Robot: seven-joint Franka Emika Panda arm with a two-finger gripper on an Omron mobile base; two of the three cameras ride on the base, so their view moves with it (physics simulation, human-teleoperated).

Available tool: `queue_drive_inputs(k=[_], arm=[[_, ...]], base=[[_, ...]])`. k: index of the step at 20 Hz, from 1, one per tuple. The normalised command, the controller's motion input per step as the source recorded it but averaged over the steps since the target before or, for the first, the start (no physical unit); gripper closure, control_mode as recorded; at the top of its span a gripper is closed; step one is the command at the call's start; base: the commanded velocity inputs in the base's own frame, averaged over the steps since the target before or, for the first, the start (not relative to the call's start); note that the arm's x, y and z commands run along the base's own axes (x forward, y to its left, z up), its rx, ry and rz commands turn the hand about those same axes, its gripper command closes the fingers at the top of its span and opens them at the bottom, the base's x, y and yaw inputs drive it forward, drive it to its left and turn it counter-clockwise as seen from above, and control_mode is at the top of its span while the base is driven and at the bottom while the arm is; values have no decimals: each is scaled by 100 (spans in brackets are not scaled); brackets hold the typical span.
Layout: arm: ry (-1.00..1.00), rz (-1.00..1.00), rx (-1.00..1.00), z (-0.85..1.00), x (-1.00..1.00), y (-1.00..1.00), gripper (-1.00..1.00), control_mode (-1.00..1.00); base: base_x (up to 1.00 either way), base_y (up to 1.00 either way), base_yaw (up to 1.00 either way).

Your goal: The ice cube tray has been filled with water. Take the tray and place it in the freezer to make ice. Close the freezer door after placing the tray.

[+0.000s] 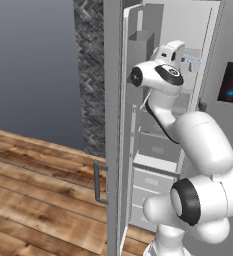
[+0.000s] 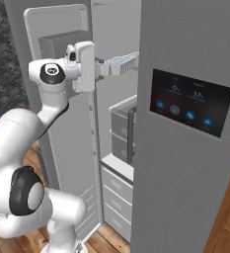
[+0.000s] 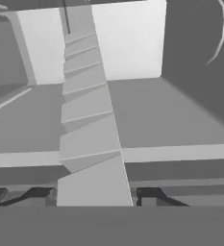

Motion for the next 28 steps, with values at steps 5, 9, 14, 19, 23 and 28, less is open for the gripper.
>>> queue_drive_inputs(k=[5, 9, 14, 19, 23, 28], arm=[[10, 9, 3, 9, 17, -16, 100, -100], [10, 9, 3, 7, 29, -15, 100, -100], [11, 9, 2, 1, 47, -8, 100, -100], [7, 8, 0, 0, 52, 0, 100, -100], [0, 1, 0, -9, 61, 0, 100, -100], [-2, 0, 0, -17, 47, 0, 100, -100]], base=[[0, 0, 0], [0, 0, 0], [0, 0, 0], [0, 0, 0], [0, 0, 0], [0, 0, 0]])
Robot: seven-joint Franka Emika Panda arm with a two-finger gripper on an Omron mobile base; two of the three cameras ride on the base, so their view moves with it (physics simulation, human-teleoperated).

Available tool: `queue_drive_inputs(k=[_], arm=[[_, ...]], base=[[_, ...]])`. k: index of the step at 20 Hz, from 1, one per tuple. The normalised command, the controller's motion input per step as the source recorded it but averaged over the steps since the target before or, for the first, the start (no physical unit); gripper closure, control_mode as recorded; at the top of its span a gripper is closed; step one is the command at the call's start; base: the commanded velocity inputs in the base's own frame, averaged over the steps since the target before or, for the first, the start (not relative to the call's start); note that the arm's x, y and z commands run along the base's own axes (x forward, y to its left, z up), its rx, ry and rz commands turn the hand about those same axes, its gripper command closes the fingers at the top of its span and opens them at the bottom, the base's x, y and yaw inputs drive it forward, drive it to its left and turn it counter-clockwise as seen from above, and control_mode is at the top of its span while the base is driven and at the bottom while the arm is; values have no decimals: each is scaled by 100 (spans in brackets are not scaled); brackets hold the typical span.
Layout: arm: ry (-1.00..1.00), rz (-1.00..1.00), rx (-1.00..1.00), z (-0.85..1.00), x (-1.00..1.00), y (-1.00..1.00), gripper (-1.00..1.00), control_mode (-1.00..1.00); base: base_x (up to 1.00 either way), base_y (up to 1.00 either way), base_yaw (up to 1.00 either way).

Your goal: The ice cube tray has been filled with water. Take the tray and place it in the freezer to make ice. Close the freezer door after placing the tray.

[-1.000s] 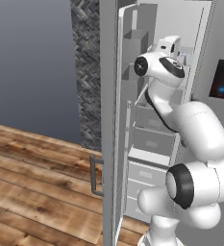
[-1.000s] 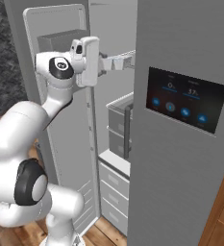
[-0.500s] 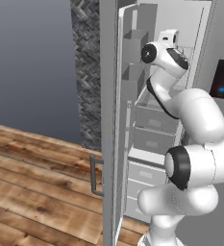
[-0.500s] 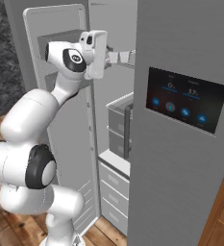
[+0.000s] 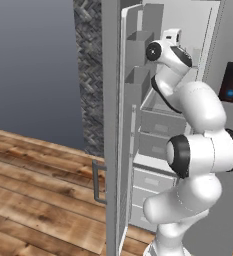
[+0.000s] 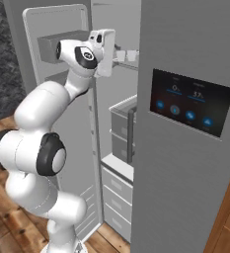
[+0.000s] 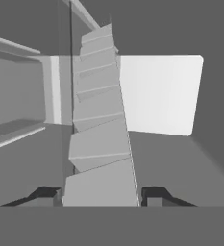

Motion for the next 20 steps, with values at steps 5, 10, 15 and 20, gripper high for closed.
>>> queue_drive_inputs(k=[5, 10, 15, 20], arm=[[-4, -1, 0, -20, 19, -4, 100, -100], [-2, -2, 0, -20, 17, -5, 100, -100], [2, 0, 1, 1, 1, -38, 100, -100], [8, 0, 13, 7, 8, -49, 100, -100]], base=[[0, 0, 0], [0, 0, 0], [0, 0, 0], [0, 0, 0]])
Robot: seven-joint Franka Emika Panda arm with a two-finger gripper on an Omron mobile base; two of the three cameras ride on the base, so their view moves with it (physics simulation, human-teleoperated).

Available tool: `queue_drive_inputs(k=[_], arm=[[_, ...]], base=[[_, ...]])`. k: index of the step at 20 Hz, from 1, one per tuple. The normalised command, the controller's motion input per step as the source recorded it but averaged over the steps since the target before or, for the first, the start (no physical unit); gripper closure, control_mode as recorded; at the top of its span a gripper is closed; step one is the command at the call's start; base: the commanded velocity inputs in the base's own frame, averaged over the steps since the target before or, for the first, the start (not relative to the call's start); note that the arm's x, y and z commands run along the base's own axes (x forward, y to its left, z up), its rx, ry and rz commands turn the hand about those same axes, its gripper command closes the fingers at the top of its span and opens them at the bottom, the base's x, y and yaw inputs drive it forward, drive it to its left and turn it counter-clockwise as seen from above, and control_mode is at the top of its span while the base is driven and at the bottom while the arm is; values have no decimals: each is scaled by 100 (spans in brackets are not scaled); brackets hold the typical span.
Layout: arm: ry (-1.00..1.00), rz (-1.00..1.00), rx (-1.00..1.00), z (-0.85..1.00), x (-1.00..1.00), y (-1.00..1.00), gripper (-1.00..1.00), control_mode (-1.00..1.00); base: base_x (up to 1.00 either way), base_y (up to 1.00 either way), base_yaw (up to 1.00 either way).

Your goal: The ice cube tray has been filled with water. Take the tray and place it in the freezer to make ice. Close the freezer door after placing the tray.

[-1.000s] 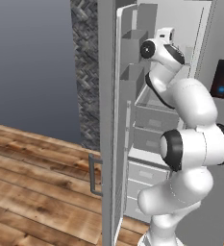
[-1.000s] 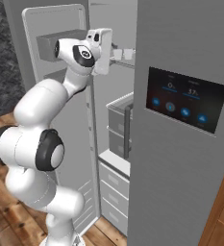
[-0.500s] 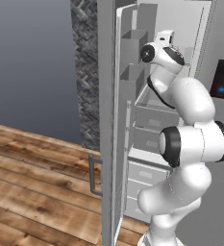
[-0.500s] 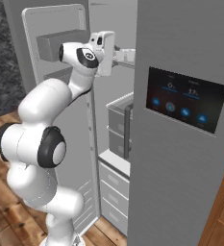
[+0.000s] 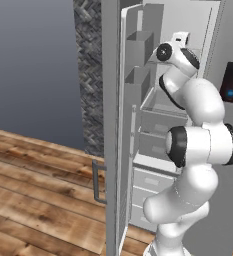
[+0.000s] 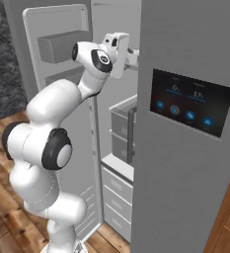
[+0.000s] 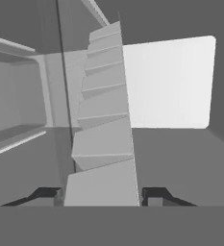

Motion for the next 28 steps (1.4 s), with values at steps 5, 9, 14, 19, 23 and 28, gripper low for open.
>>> queue_drive_inputs(k=[5, 9, 14, 19, 23, 28], arm=[[15, 2, 13, 0, 41, -31, 100, -100], [11, 6, 5, -5, 55, -11, 100, -100], [5, 8, 0, -29, 61, -7, 100, -100], [4, 6, 0, -37, 38, -19, 100, -100], [6, 6, 0, -38, 18, -10, 100, -100], [1, 6, 0, -29, -3, 0, -100, -100]], base=[[0, 0, 0], [0, 0, 0], [0, 0, 0], [0, 0, 0], [0, 0, 0], [0, 0, 0]])
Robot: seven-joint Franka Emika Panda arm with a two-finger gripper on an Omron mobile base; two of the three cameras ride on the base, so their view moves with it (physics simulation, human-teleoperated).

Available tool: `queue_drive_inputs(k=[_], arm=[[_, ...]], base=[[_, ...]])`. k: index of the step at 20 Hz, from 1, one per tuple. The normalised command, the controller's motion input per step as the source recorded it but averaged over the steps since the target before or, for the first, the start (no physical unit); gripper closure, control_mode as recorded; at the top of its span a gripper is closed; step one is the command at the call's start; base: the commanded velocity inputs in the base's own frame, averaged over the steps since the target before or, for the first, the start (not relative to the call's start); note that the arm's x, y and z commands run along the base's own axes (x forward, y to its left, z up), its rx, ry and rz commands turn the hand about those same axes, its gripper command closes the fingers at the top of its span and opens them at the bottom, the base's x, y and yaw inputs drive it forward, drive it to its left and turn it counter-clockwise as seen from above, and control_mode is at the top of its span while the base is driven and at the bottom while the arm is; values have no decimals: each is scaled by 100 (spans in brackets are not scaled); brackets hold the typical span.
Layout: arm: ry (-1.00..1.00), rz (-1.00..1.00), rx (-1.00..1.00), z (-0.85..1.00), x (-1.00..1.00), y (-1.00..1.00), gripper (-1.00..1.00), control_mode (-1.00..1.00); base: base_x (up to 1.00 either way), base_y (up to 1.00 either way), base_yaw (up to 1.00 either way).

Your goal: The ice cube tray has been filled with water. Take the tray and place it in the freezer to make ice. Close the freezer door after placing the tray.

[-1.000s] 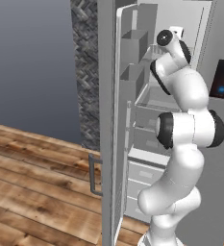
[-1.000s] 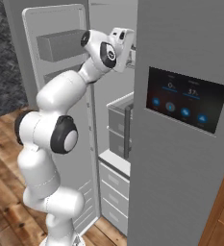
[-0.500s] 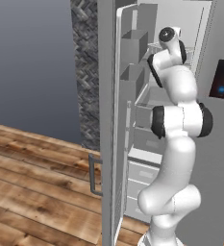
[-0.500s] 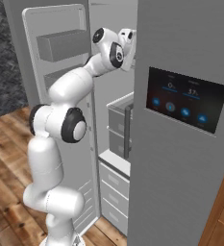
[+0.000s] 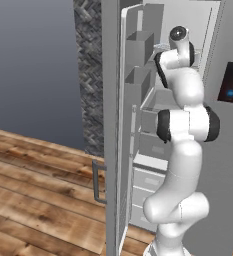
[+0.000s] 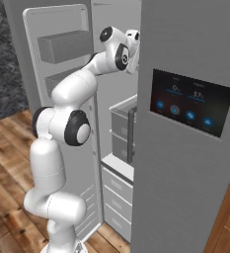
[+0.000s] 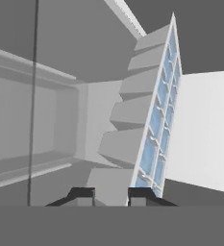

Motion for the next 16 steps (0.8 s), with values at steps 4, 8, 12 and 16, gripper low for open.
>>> queue_drive_inputs(k=[4, 8, 12, 16], arm=[[0, 5, -1, -56, -52, 0, -100, -100], [-9, 0, -2, -32, -73, 0, -100, -100], [-11, 0, 0, 0, -84, 10, -100, -100], [2, 0, 0, -6, -98, 40, -100, -100]], base=[[0, 0, 0], [0, 0, 0], [0, 0, 0], [0, 0, 0]])
